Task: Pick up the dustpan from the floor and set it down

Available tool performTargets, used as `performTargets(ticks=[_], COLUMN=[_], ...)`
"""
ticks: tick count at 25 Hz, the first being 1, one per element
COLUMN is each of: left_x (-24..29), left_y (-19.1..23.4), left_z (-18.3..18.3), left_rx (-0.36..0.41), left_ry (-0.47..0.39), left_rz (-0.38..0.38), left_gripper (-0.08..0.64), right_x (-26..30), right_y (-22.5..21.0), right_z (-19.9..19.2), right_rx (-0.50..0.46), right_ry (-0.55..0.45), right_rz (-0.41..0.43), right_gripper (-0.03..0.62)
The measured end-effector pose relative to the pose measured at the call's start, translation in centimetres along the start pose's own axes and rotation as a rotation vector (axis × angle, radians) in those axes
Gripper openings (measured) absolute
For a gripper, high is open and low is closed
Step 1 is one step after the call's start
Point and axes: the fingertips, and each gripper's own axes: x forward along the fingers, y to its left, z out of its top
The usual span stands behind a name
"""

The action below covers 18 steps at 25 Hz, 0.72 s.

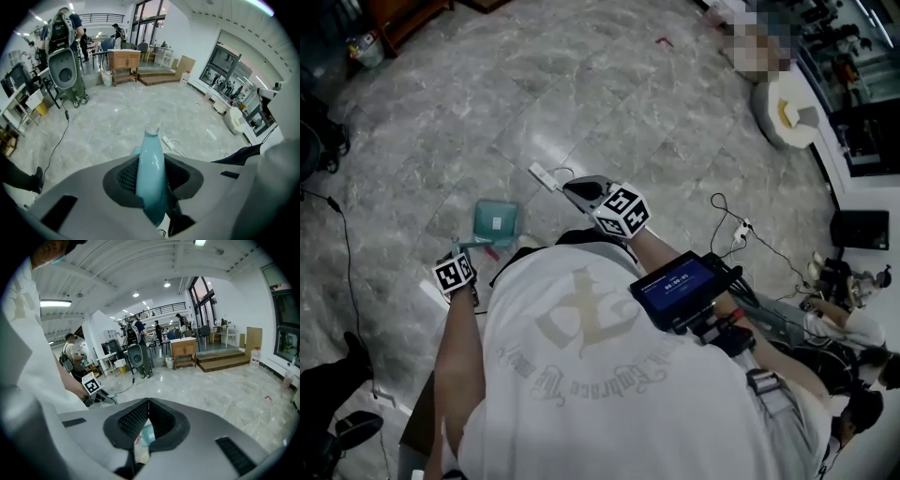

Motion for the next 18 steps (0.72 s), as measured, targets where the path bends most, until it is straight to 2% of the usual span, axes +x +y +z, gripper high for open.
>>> performTargets(ticks=[11,18], left_x=[-3.5,-5.4], left_y=[-1.3,-3.9], left_z=[1.6,1.8], left_rx=[-0.058,-0.06], left_ry=[-0.147,-0.252], left_rz=[-0.036,-0.076], left_gripper=[0.112,0.114], right_x=[0.6,0.5], right_y=[0.2,0.1], right_z=[0.1,-1.1], right_rx=[-0.002,-0.018], right_ry=[-0.015,-0.03], right_rz=[0.034,0.059], right_gripper=[0.017,0.017])
